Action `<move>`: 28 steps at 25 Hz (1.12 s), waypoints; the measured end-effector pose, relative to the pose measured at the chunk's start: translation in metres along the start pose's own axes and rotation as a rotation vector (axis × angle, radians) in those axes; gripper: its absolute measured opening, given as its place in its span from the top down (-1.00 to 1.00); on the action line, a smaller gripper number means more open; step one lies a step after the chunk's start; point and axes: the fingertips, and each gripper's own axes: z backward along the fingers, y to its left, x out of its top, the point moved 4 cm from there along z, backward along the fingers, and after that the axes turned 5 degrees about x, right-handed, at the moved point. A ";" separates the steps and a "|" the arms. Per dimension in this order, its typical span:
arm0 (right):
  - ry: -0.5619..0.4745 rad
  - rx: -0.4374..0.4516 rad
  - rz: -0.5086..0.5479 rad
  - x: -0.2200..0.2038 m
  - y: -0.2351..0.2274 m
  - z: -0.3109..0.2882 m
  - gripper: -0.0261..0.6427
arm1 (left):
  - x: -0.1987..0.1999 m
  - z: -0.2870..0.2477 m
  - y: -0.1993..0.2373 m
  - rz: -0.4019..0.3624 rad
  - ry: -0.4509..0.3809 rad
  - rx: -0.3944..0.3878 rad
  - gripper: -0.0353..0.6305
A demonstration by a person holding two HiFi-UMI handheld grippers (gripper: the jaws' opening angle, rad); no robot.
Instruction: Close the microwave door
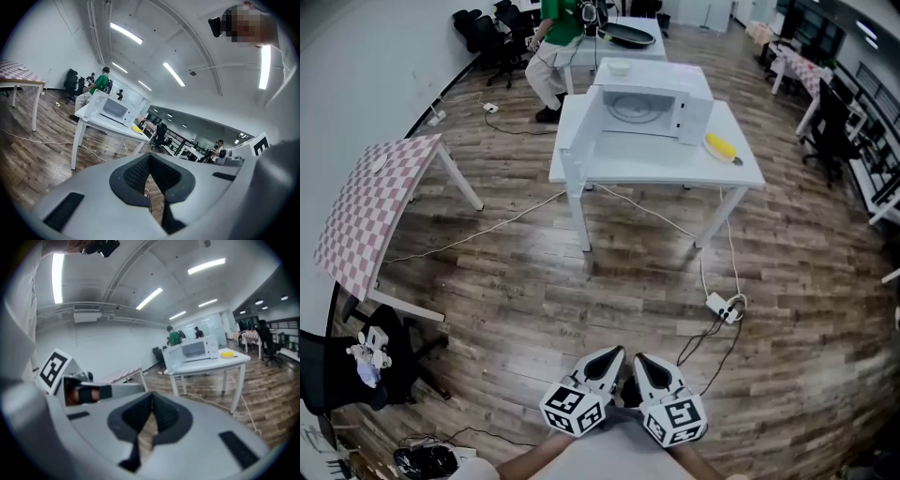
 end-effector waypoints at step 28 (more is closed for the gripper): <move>-0.010 0.072 0.153 0.064 -0.113 0.019 0.85 | 0.052 -0.094 -0.035 -0.041 -0.107 0.131 0.84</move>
